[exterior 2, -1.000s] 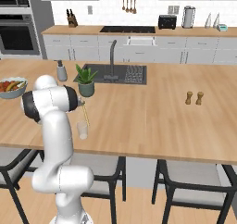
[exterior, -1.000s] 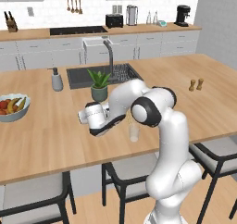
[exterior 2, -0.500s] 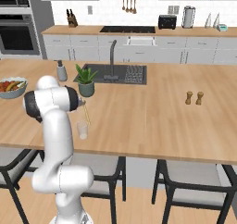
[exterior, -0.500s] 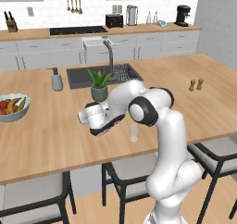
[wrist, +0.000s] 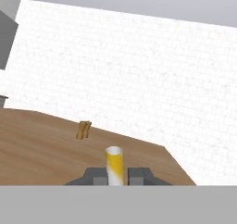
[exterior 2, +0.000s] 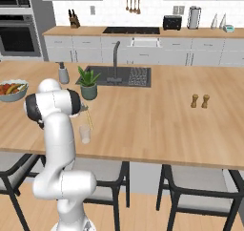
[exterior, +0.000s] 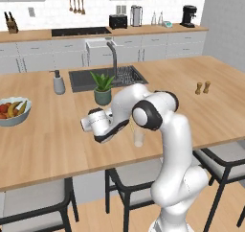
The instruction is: Take a straw from the drawer in front and place it inside the glass cup on the dining counter.
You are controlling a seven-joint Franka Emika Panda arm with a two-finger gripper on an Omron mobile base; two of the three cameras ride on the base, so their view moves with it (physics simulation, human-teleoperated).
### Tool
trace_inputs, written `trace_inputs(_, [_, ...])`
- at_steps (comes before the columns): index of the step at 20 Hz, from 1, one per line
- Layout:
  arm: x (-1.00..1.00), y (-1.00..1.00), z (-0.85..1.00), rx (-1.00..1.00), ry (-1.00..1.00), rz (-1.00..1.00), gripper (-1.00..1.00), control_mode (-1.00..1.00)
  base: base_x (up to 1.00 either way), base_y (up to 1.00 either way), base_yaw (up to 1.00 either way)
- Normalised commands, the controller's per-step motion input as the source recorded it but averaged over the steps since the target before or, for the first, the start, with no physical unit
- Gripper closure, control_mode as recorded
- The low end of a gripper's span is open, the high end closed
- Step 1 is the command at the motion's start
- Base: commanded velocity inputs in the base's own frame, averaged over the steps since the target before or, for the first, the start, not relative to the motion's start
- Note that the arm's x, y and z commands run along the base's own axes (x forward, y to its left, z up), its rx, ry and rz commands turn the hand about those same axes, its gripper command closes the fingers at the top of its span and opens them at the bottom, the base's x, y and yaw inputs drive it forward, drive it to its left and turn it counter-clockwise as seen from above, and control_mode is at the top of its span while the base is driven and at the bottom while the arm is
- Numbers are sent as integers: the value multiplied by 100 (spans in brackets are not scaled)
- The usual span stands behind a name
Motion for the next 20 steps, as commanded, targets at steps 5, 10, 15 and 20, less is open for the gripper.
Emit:
trace_inputs(5, [6, 1, -11, 2, -5, 8, 100, -100, 0, 0, 0])
trace_inputs(10, [-1, 1, 0, 7, -15, 10, 100, -100, 0, 0, 0])
trace_inputs(15, [-4, 0, -1, 11, -10, 7, 100, -100, 0, 0, 0])
trace_inputs(20, [0, 0, -22, 10, -2, 2, 100, -100, 0, 0, 0])
